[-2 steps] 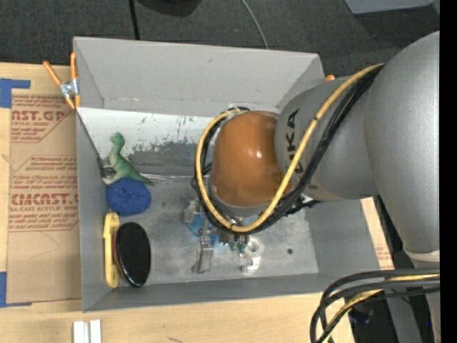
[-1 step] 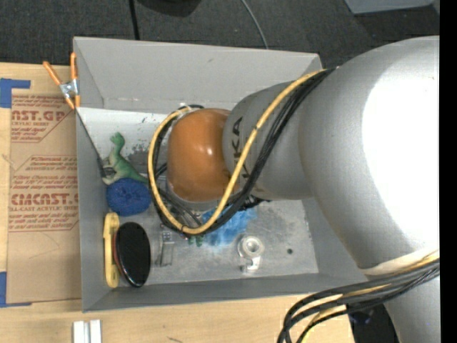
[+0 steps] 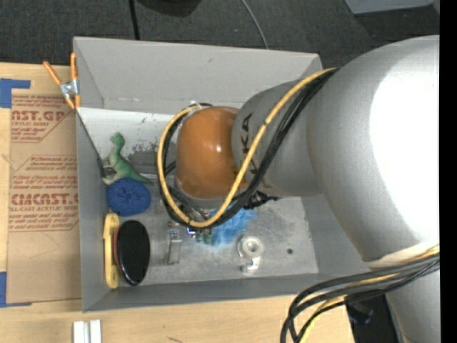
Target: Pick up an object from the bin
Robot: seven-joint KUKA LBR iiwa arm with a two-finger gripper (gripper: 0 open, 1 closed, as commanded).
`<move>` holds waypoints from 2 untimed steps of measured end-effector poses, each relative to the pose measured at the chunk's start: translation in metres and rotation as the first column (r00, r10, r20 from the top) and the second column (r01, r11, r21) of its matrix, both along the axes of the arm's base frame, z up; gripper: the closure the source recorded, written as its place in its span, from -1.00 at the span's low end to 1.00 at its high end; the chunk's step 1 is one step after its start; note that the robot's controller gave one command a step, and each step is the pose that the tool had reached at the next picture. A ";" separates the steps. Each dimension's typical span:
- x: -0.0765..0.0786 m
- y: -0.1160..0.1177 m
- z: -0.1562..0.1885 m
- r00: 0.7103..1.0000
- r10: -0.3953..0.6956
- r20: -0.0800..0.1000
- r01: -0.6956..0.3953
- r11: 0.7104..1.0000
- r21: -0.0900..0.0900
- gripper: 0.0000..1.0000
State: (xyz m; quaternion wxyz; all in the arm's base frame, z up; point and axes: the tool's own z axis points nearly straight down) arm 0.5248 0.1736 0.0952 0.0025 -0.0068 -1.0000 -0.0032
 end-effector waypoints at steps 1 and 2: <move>0.009 -0.024 0.007 1.000 -0.012 -0.007 0.011 1.000 -0.005 -1.00; 0.030 -0.019 0.038 0.992 0.126 0.014 -0.126 0.992 -0.004 -1.00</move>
Offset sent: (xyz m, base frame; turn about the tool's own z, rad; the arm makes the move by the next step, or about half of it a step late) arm -0.0230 0.0122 0.0462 -0.6236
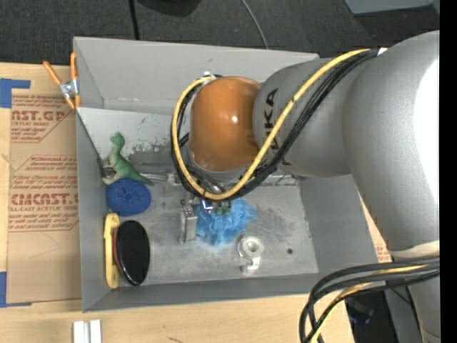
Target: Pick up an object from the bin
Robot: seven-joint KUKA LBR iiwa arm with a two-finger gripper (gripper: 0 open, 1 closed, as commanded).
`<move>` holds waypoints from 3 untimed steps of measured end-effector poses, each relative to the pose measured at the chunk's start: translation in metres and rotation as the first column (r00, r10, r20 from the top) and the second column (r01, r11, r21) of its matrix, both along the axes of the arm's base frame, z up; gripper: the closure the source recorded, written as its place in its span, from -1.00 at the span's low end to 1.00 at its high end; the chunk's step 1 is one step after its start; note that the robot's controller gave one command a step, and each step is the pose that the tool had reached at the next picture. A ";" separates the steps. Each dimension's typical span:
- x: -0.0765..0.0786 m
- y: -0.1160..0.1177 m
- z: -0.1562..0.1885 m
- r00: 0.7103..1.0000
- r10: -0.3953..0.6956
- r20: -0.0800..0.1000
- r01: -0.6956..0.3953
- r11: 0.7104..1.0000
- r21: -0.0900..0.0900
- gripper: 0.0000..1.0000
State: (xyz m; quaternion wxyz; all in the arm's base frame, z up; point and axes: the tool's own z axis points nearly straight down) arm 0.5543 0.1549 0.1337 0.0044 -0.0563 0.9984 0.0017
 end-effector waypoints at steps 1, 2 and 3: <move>-0.013 -0.035 -0.002 0.972 0.234 -0.011 -0.234 0.972 0.004 -1.00; -0.022 -0.062 -0.043 0.967 0.257 0.001 -0.257 0.967 -0.003 -1.00; -0.018 -0.084 -0.054 0.974 0.224 -0.012 -0.224 0.975 0.005 -1.00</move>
Offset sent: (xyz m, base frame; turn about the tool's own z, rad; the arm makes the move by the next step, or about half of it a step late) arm -0.0294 -0.0625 -0.0637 -0.2877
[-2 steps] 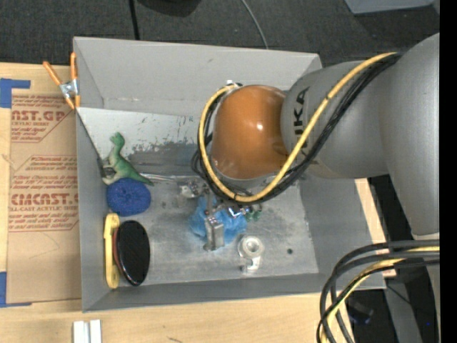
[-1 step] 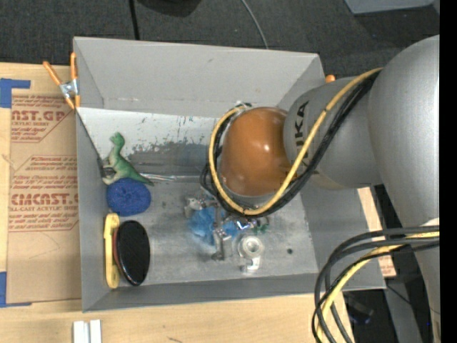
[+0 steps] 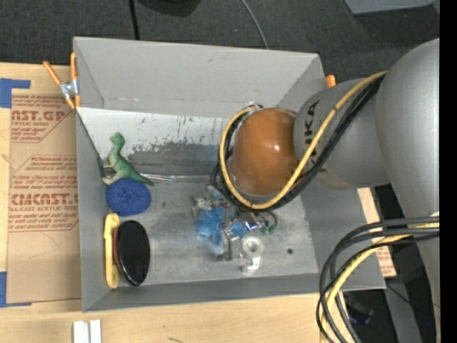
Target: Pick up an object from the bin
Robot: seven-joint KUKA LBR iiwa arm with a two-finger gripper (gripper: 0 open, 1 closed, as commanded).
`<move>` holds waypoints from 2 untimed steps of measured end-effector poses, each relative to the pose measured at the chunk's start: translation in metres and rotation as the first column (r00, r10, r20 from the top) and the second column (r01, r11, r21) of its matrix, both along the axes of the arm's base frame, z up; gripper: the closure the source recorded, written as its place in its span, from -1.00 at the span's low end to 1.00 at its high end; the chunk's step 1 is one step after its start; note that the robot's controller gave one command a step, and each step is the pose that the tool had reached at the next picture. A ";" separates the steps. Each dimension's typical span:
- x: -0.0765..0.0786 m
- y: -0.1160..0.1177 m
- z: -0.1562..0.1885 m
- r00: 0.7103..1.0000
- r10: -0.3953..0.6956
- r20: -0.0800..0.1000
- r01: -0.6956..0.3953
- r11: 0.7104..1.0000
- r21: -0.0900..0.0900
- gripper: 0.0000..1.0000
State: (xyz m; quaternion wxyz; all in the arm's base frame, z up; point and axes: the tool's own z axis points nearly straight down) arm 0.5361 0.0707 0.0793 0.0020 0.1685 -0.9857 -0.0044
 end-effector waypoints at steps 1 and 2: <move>0.016 -0.018 0.005 0.956 -0.294 0.012 0.294 0.956 -0.001 -1.00; 0.025 -0.025 -0.002 0.968 -0.252 0.006 0.252 0.968 0.000 -1.00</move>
Offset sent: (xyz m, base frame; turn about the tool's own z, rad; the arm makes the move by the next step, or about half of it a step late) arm 0.0350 -0.0453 -0.0093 0.1404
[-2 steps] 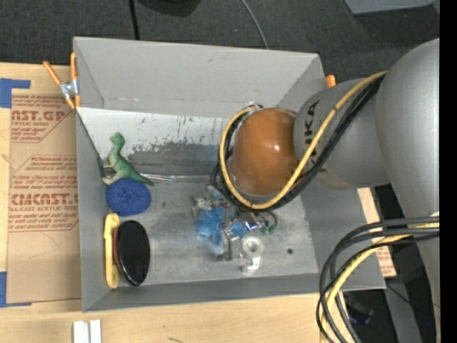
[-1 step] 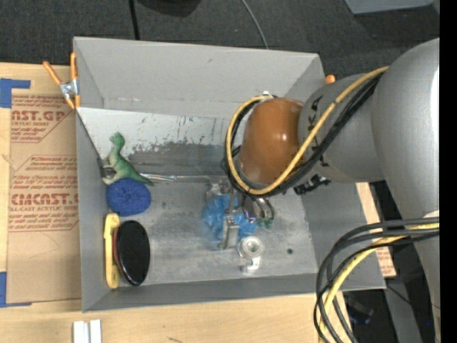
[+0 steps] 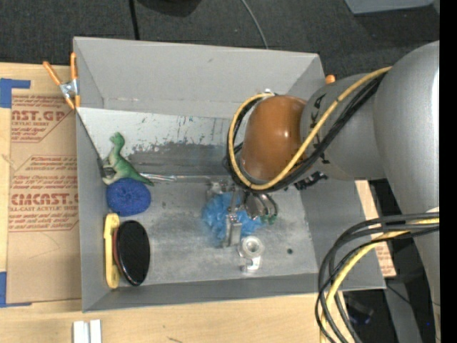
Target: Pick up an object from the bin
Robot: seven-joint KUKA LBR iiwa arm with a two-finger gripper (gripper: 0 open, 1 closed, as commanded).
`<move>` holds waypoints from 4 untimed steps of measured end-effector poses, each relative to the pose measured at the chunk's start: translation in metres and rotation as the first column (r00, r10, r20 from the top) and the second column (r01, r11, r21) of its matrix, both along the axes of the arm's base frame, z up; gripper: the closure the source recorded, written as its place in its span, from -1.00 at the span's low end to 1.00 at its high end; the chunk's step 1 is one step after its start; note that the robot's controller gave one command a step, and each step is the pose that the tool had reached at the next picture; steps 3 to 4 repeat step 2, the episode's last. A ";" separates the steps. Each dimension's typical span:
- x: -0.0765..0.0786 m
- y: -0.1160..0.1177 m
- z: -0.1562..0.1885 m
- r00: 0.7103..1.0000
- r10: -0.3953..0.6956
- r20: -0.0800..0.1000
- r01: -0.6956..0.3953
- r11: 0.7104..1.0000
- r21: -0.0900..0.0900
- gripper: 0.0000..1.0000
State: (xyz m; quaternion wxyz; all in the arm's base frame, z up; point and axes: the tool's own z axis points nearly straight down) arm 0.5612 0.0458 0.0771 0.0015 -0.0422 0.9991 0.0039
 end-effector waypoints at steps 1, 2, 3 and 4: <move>0.001 -0.020 -0.003 0.995 0.100 0.004 -0.100 0.995 -0.002 -1.00; -0.012 -0.042 -0.002 0.991 -0.133 -0.001 0.133 0.991 0.002 1.00; -0.012 -0.042 -0.002 0.991 -0.133 -0.001 0.133 0.991 0.002 1.00; -0.012 -0.042 -0.002 0.991 -0.133 -0.001 0.133 0.991 0.002 1.00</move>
Offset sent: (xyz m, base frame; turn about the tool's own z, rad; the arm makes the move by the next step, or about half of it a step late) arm -0.0119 -0.0433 -0.0012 0.1341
